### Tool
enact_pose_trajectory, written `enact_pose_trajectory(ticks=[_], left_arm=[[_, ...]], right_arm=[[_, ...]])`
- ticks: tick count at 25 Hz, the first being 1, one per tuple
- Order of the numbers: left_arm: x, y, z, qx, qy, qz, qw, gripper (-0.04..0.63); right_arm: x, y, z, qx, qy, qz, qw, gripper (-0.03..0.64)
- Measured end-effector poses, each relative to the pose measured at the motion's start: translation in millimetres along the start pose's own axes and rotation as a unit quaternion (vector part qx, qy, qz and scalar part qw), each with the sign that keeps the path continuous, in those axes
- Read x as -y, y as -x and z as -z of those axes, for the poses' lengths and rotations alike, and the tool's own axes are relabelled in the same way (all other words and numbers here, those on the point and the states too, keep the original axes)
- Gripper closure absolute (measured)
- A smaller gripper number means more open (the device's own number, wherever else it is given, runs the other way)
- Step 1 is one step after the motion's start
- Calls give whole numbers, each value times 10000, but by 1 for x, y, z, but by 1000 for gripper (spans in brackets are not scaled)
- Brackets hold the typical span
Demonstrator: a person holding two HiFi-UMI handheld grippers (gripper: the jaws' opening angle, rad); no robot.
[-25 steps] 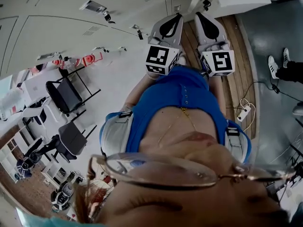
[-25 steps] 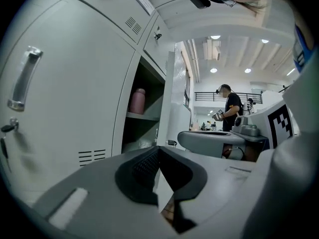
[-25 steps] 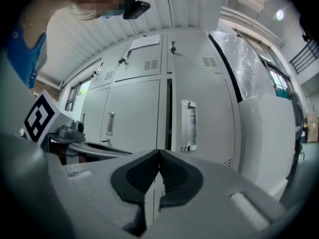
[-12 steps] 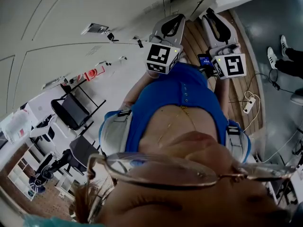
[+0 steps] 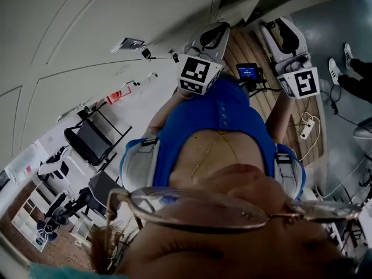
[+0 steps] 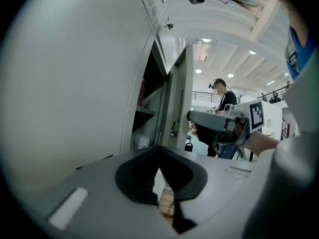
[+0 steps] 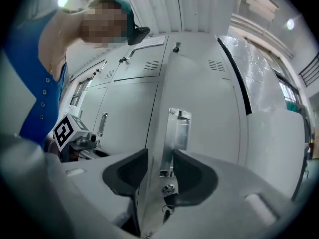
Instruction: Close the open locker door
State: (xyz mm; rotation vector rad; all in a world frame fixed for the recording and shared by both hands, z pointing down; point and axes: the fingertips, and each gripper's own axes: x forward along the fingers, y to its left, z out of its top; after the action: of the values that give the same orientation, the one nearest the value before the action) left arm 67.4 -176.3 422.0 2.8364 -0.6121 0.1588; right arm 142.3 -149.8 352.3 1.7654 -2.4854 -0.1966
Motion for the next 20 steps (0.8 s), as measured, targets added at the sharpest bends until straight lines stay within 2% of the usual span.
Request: enact_pose_trajectory(ticks=[7, 20], left_arm=[[-13, 10, 7, -133, 42, -134, 9998, 596], [-29, 12, -13, 150, 150, -920, 9955, 597]], right_arm=[[2, -13, -6, 155, 112, -22, 9998, 483], [-4, -50, -6, 159, -112, -846, 9962, 495]])
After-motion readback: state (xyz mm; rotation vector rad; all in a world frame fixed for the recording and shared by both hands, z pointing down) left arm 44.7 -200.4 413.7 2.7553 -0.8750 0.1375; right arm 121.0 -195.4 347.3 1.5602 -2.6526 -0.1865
